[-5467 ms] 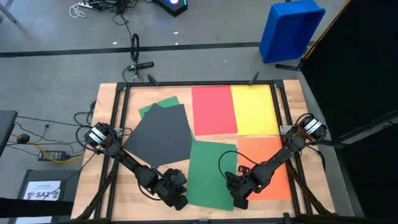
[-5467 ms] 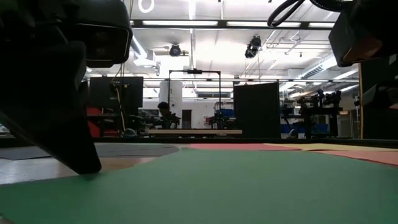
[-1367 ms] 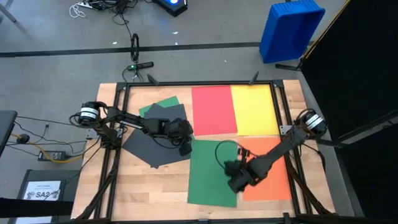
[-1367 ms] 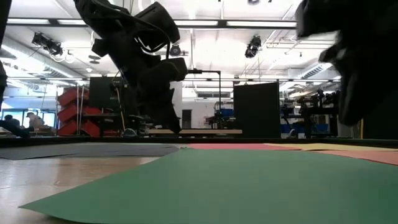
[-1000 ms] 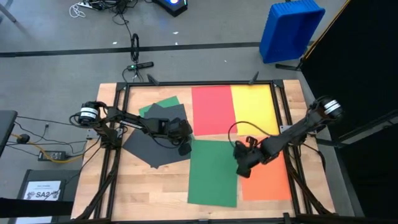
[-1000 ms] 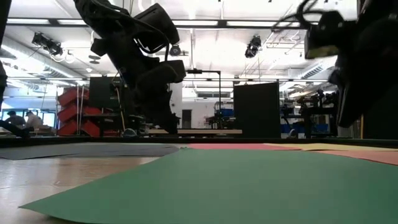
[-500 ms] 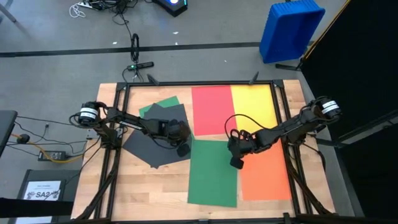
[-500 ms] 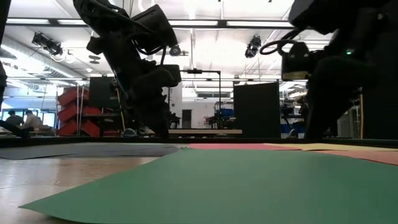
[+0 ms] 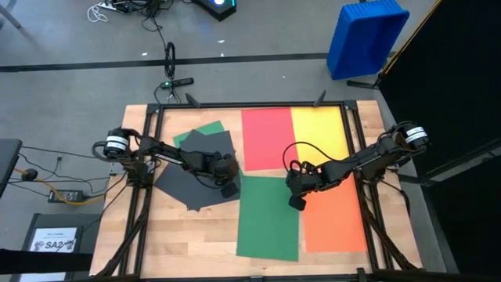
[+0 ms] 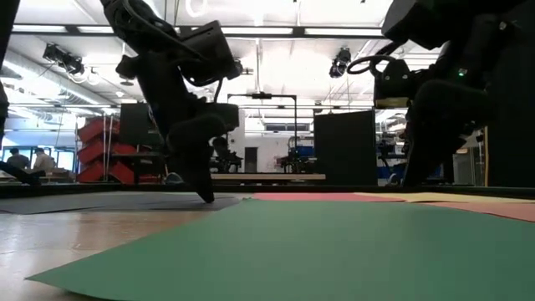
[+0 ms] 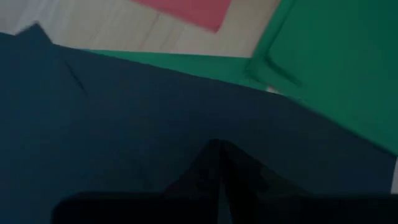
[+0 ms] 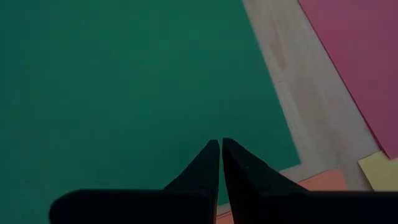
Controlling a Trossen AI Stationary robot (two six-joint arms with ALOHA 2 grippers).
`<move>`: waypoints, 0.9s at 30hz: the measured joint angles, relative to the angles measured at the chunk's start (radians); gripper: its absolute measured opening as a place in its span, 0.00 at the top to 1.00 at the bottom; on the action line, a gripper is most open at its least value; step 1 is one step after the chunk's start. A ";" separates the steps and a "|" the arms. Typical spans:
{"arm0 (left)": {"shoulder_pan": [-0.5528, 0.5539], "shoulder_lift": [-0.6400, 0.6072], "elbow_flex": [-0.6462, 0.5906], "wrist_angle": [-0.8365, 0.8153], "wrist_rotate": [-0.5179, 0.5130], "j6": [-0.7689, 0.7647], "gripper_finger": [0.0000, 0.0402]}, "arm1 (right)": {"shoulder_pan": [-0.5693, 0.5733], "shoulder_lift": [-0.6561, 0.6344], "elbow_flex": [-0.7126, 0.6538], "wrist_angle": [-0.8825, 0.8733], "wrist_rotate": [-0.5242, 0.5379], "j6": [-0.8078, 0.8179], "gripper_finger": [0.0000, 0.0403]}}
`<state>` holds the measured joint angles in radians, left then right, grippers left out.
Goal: Organize paper
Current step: Stack the green colored paper on top of the green colored paper
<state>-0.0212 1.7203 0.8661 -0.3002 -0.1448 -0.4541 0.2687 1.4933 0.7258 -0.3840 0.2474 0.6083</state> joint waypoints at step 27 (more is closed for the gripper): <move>-0.004 -0.091 -0.008 0.109 -0.011 -0.051 1.00 | -0.009 -0.033 0.027 -0.146 -0.047 0.017 1.00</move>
<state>-0.0252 1.6289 0.8581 -0.1915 -0.1557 -0.5051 0.2600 1.4601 0.7525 -0.5298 0.2003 0.6251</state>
